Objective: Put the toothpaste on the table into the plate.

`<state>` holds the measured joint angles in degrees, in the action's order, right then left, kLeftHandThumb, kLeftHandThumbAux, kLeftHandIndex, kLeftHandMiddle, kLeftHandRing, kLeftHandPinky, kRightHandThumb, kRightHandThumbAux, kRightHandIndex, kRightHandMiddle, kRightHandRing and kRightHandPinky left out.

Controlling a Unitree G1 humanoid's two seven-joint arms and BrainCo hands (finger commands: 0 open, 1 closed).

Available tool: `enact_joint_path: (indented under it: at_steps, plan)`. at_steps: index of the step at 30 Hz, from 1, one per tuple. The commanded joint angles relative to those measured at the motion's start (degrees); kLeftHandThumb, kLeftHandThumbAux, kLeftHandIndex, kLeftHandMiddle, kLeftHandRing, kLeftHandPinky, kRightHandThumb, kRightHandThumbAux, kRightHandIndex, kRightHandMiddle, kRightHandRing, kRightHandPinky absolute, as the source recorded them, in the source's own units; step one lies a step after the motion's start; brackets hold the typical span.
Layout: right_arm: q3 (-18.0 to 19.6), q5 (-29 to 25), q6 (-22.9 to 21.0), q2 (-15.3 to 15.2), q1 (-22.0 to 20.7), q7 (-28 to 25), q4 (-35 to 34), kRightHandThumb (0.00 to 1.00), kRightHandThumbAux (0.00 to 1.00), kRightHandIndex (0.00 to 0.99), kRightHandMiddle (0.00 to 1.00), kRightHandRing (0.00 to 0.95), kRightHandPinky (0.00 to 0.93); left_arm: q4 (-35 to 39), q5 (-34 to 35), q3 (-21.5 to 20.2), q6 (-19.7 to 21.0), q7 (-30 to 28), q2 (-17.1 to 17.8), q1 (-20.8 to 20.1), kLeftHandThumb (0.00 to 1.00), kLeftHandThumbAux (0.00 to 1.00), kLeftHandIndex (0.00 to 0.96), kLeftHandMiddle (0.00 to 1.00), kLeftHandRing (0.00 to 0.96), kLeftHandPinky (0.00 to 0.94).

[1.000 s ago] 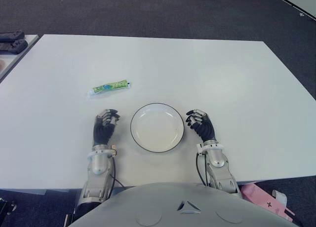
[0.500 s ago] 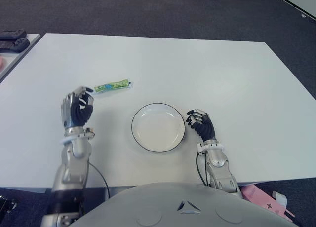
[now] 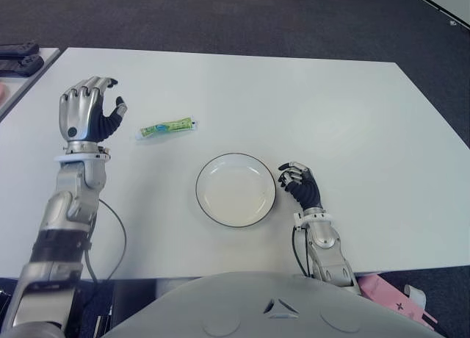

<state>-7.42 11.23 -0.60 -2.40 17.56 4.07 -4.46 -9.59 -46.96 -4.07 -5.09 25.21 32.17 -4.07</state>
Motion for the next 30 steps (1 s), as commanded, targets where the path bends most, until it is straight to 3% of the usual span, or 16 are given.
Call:
enact_joint_path:
  at_steps: [1, 5, 9, 11, 18, 22, 30]
  plan:
    - [0.3, -0.7, -0.7, 0.0, 0.3, -0.7, 0.8, 0.706, 0.729, 0.432, 0.652, 0.650, 0.655, -6.2, -2.5, 3.6, 2.2, -2.2, 2.3, -5.3, 0.488, 0.424, 0.163, 0.213, 0.191, 0.214]
    - [0.5, -0.9, -0.6, -0.1, 0.3, -0.9, 0.7, 0.706, 0.729, 0.432, 0.653, 0.648, 0.646, -11.1, -4.8, 7.2, 3.5, -2.8, 4.4, -9.5, 0.485, 0.327, 0.051, 0.119, 0.088, 0.119]
    - [0.5, -0.8, -0.3, -0.1, 0.3, -0.9, 0.7, 0.706, 0.729, 0.432, 0.653, 0.646, 0.645, -16.7, -6.0, 10.9, 2.9, -2.6, 5.6, -14.0, 0.473, 0.269, 0.013, 0.073, 0.042, 0.075]
    - [0.6, -0.7, -0.2, -0.1, 0.4, -0.8, 0.7, 0.706, 0.729, 0.432, 0.653, 0.647, 0.647, -21.4, -7.0, 13.5, 2.0, -2.5, 6.0, -17.6, 0.463, 0.241, 0.005, 0.053, 0.022, 0.053]
    - [0.6, -0.6, -0.8, 0.3, 0.5, -0.6, 0.1, 0.706, 0.728, 0.432, 0.646, 0.640, 0.640, -29.6, -6.9, 19.2, -2.0, -4.8, 8.4, -23.1, 0.443, 0.180, 0.000, 0.007, 0.001, 0.028]
    - [0.4, -0.1, -1.1, 0.3, 0.8, -0.3, -0.4, 0.706, 0.728, 0.432, 0.646, 0.643, 0.643, -37.2, -8.3, 24.1, -4.9, -7.2, 8.6, -28.8, 0.431, 0.159, 0.000, 0.001, 0.000, 0.008]
    - [0.4, -0.3, 1.4, -0.3, 1.1, -0.5, 0.5, 0.706, 0.728, 0.433, 0.662, 0.658, 0.658, -46.9, -6.9, 29.3, -10.1, -13.8, 7.9, -35.3, 0.417, 0.161, 0.000, 0.000, 0.000, 0.000]
